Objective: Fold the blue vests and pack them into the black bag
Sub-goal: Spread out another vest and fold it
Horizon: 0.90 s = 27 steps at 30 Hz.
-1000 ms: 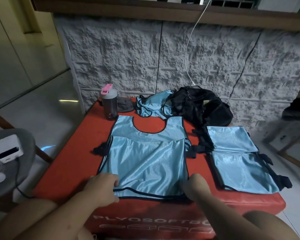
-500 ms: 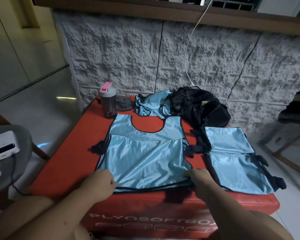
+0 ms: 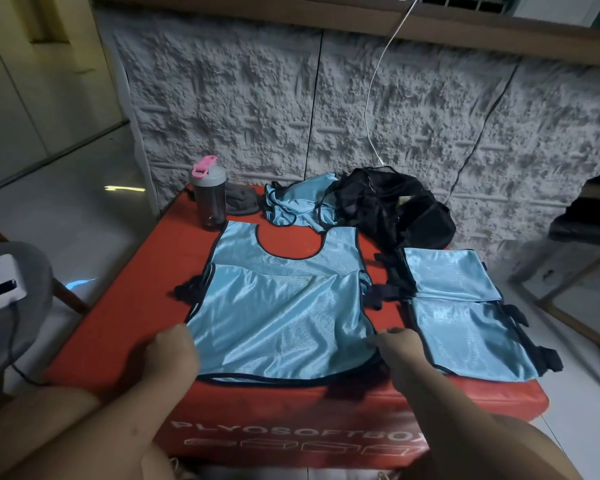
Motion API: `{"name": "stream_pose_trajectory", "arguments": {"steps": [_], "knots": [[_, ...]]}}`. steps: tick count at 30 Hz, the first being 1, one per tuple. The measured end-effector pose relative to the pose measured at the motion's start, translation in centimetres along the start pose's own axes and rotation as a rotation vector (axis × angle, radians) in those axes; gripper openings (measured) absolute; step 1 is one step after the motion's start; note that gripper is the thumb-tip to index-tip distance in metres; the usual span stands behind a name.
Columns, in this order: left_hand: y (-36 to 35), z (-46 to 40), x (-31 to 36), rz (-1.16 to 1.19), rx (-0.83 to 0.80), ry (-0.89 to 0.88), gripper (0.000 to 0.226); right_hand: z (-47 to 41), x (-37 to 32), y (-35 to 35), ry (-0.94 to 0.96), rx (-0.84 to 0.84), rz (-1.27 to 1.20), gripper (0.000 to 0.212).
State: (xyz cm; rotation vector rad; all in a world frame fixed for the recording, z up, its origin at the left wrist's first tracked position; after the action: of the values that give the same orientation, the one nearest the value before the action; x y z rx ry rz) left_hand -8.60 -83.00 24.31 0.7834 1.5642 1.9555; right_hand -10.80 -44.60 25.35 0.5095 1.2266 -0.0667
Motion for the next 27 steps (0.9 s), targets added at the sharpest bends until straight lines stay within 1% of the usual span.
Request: {"name": "stream_pose_trajectory", "arguments": {"steps": [3,6,9,12,13,16,18,19,21,23,24,25,27], "knots": [[0.1,-0.4,-0.3,0.05,0.032,0.012,0.024,0.0,0.1,0.2,0.059,0.032,0.039,0.019],[0.7,0.0,-0.4,0.023,0.066,-0.022,0.029,-0.4,0.1,0.0,0.177,0.045,0.208,0.017],[1.0,0.4,-0.3,-0.012,0.063,-0.05,0.033,-1.7,0.3,-0.5,0.304,-0.061,0.523,0.011],[1.0,0.4,-0.3,-0.02,0.061,-0.073,0.031,0.9,-0.8,-0.4,0.423,-0.113,0.771,0.006],[1.0,0.4,-0.4,-0.019,0.064,-0.078,0.03,1.6,-0.9,-0.4,0.465,-0.136,0.829,0.006],[1.1,0.5,-0.4,-0.036,0.092,-0.12,0.029,2.1,-0.9,-0.6,0.475,-0.179,0.929,0.017],[1.3,0.8,-0.3,-0.049,0.129,-0.211,0.028,1.8,-0.9,-0.7,0.454,-0.191,0.959,0.02],[1.3,0.9,-0.2,-0.017,0.136,-0.277,0.024,1.7,-0.9,-0.6,0.456,-0.191,0.969,0.021],[1.2,1.3,-0.1,0.087,0.08,-0.448,0.014,1.7,-0.6,-0.5,0.438,-0.219,0.985,0.023],[0.7,1.6,-0.1,0.186,-0.079,-0.616,0.022,1.6,-0.7,-0.3,0.447,-0.244,0.982,0.025],[0.5,1.9,-0.2,0.171,-0.164,-0.67,0.027,1.7,-0.9,-0.3,0.449,-0.267,0.993,0.026],[0.5,2.1,-0.3,0.117,-0.218,-0.719,0.035,1.6,-0.9,-0.3,0.467,-0.297,1.027,0.027],[0.4,2.5,-0.4,-0.022,-0.225,-0.783,0.043,2.0,-1.0,-0.4,0.491,-0.392,1.095,0.026]]}}
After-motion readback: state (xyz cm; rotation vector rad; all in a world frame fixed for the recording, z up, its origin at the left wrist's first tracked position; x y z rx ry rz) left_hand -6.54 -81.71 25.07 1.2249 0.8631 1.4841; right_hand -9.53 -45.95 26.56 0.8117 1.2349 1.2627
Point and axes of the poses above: each hand's wrist, its own z-axis away from the middle knuckle, its own y-axis out of the back of the hand, x = y × z, the point moved 2 cm from there along -z, towards the middle knuckle, and after that the axes turned 14 degrees about y, right-handed, at the moved point
